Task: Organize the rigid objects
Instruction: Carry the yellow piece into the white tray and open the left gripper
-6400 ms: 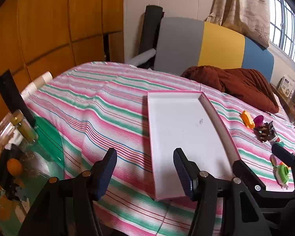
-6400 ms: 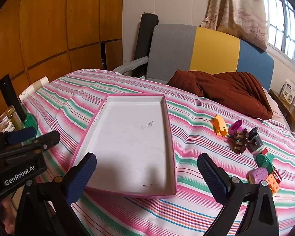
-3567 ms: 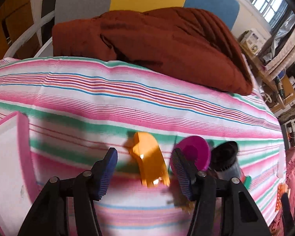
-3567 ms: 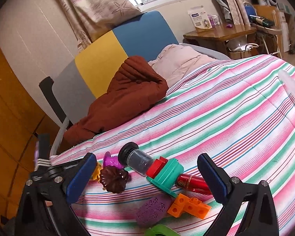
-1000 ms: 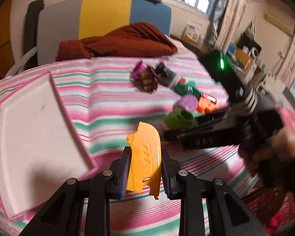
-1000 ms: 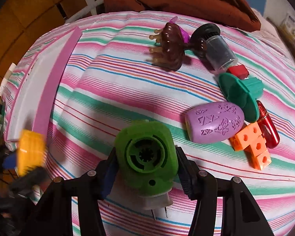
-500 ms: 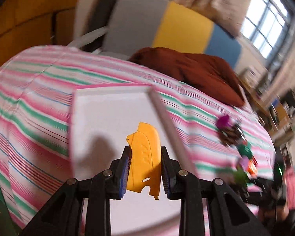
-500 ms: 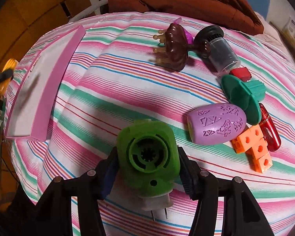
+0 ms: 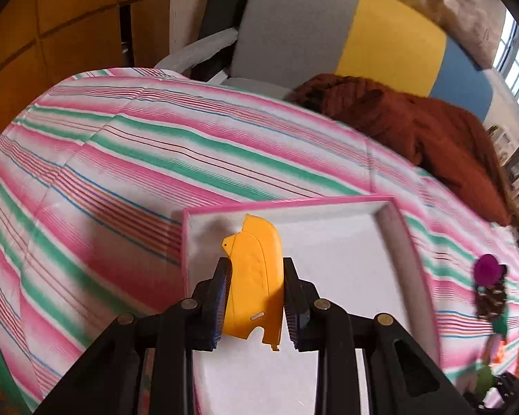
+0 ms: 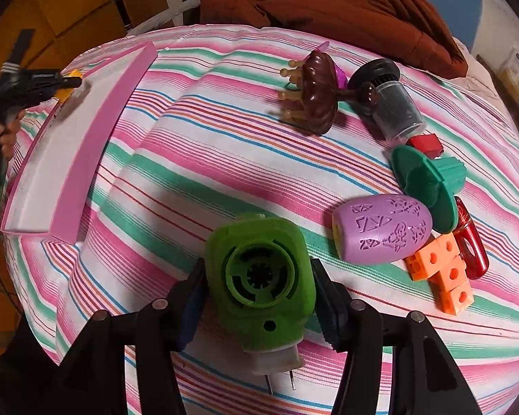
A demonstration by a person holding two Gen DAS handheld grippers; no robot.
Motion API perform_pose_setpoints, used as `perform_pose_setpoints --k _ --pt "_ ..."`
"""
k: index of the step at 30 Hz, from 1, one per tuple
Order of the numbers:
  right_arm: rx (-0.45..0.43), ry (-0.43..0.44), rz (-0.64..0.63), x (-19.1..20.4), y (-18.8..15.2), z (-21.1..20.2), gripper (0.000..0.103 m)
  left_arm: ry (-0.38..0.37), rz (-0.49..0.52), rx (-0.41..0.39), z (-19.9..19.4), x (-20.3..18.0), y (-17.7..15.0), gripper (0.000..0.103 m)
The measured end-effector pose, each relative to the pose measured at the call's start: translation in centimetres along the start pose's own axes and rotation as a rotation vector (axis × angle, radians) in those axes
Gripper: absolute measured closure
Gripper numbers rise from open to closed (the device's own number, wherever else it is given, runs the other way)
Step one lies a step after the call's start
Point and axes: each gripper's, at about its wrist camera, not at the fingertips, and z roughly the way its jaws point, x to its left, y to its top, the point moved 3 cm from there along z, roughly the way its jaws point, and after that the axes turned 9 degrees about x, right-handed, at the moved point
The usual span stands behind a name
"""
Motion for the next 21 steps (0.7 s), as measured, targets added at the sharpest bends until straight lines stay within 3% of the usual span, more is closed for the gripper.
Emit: perform_pose_setpoints --k 8,14,21 --pt "-0.001 0.001 -0.002 -0.6 0.0 -0.6 0.044 -0.014 -0.022 0.036 0.9 0.6 0.1 0.07" --pt "0.002 0.002 -0.001 -0.2 0.7 -0.1 0.044 0.0 -0.038 -0.047 -2.2 0.8 -1.6 0.069" --pt "-0.006 -0.017 -0.012 0.0 0.7 -0.2 0.044 -0.021 0.0 -0.114 -6.6 0.3 -6.2 0.069"
